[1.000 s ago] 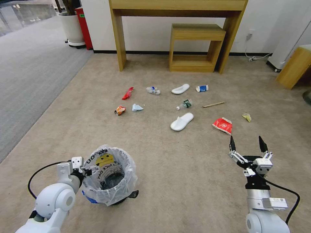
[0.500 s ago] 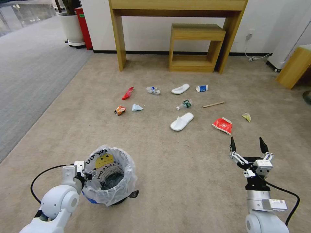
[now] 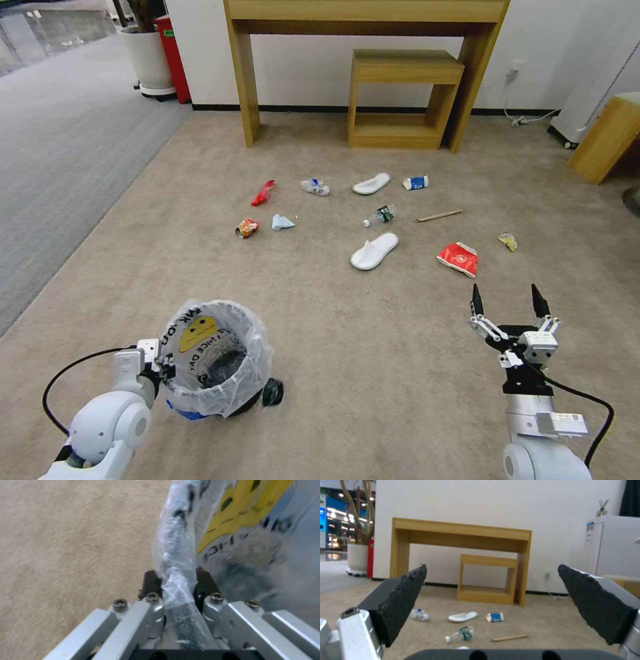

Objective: Pick up the trash bin and place the garbage on the floor into it.

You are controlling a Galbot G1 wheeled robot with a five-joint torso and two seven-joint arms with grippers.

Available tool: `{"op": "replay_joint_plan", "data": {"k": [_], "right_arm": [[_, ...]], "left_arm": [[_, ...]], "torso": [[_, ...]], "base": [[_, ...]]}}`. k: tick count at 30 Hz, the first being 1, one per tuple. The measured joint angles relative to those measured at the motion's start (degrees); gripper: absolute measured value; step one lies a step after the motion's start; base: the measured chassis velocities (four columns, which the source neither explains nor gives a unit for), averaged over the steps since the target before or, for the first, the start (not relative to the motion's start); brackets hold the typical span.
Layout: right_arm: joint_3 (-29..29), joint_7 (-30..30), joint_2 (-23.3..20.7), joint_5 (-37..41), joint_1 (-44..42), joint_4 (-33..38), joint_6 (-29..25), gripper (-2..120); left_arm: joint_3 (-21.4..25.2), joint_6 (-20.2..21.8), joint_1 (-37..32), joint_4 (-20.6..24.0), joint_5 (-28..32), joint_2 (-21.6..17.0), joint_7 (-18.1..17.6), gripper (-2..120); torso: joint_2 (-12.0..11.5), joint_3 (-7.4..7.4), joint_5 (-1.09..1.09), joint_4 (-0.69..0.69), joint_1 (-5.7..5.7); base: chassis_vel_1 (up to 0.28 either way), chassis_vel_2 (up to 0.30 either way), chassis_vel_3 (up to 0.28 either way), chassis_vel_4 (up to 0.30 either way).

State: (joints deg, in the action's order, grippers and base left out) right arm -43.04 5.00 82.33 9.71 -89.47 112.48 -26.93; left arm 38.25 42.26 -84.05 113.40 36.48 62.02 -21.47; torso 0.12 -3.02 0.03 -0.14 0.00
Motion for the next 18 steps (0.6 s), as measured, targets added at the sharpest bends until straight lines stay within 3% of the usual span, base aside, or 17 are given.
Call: {"op": "replay_joint_plan", "data": {"k": [5, 10, 18], "right_arm": [[0.21, 0.67, -0.31, 0.20, -0.03, 0.26, 0.36, 100], [0.01, 1.77, -0.78, 0.44, -0.10, 0.64, 0.41, 100], [-0.75, 2.26, -0.98, 1.16, -0.89, 0.64, -0.03, 100]], "left_arm": [[4.02, 0.04, -0.66, 4.61, 7.82, 1.45, -4.07, 0], [6.77, 0.06, -1.01, 9.25, 13.77, 3.78, -7.20, 0], [10.86, 0.00, -1.69, 16.34, 26.24, 11.39, -17.01, 0]], "torso": [[0.00, 0.00, 0.00, -0.01, 0.00], [0.00, 0.00, 0.02, 0.01, 0.00], [0.00, 0.00, 0.01, 0.00, 0.00]], "base": [[0.000, 0.000, 0.000, 0.000], [0.000, 0.000, 0.000, 0.000], [0.000, 0.000, 0.000, 0.000]]}}
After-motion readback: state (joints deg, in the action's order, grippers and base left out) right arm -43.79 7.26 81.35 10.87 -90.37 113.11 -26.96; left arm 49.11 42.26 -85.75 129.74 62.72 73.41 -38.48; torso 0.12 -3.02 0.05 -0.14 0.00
